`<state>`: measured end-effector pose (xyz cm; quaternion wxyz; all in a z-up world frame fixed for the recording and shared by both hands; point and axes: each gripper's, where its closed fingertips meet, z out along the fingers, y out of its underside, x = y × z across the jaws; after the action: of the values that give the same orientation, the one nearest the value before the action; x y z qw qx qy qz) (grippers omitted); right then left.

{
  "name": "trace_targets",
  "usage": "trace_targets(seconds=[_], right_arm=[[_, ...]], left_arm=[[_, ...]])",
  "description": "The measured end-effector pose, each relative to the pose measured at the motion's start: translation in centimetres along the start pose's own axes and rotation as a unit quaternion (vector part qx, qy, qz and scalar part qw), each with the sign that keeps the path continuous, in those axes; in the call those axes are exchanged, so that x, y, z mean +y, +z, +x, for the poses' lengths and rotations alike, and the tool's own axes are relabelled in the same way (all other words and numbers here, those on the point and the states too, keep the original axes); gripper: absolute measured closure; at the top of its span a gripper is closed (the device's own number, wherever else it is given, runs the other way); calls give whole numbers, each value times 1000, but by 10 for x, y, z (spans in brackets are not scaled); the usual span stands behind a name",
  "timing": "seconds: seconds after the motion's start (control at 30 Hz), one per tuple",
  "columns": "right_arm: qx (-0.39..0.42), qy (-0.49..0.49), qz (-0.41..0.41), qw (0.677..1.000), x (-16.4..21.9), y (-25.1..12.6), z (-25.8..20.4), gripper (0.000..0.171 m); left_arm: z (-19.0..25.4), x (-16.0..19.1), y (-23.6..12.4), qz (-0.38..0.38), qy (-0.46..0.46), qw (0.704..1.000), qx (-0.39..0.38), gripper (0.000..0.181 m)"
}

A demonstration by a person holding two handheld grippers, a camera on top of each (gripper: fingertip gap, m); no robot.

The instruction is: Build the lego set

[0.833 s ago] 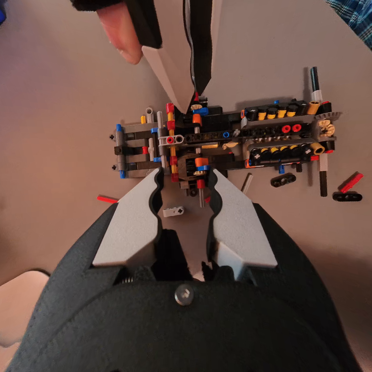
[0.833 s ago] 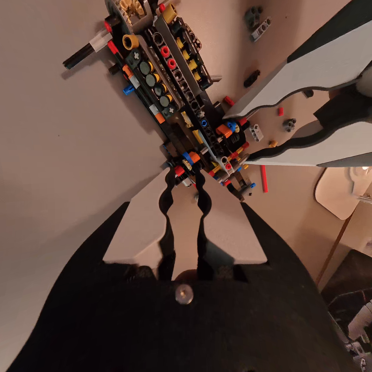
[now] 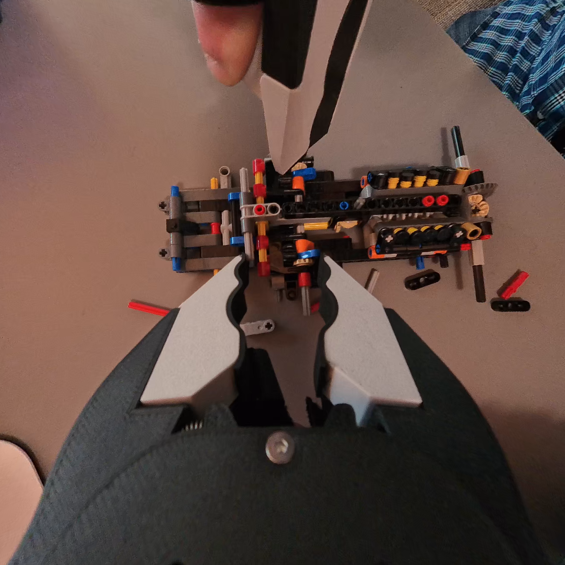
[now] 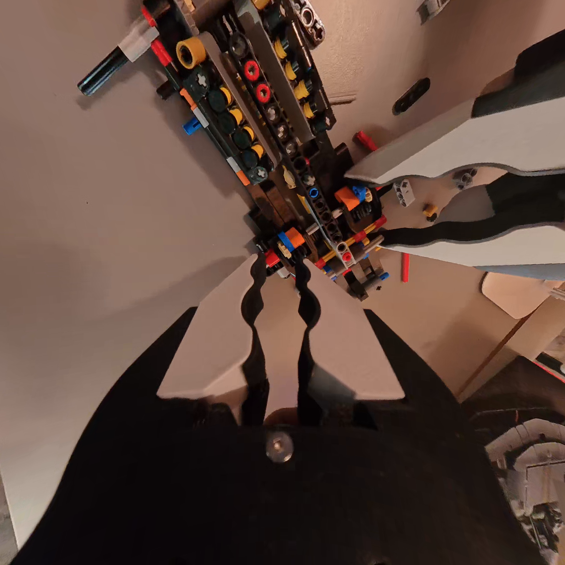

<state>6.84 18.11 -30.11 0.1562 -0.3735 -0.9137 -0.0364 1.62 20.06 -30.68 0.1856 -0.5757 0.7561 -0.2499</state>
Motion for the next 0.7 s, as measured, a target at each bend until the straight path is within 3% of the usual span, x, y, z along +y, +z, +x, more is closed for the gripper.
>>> trace_targets(seconds=[0.53, 0.7], right_arm=[[10, -65, -83, 994, 1, 0, -1, 156], [18, -55, -72, 996, 0, 0, 0, 155]], left_arm=[[1, 0, 0, -9, 1, 1000, -1, 137], [1, 0, 0, -14, 3, 1000, -5, 137]])
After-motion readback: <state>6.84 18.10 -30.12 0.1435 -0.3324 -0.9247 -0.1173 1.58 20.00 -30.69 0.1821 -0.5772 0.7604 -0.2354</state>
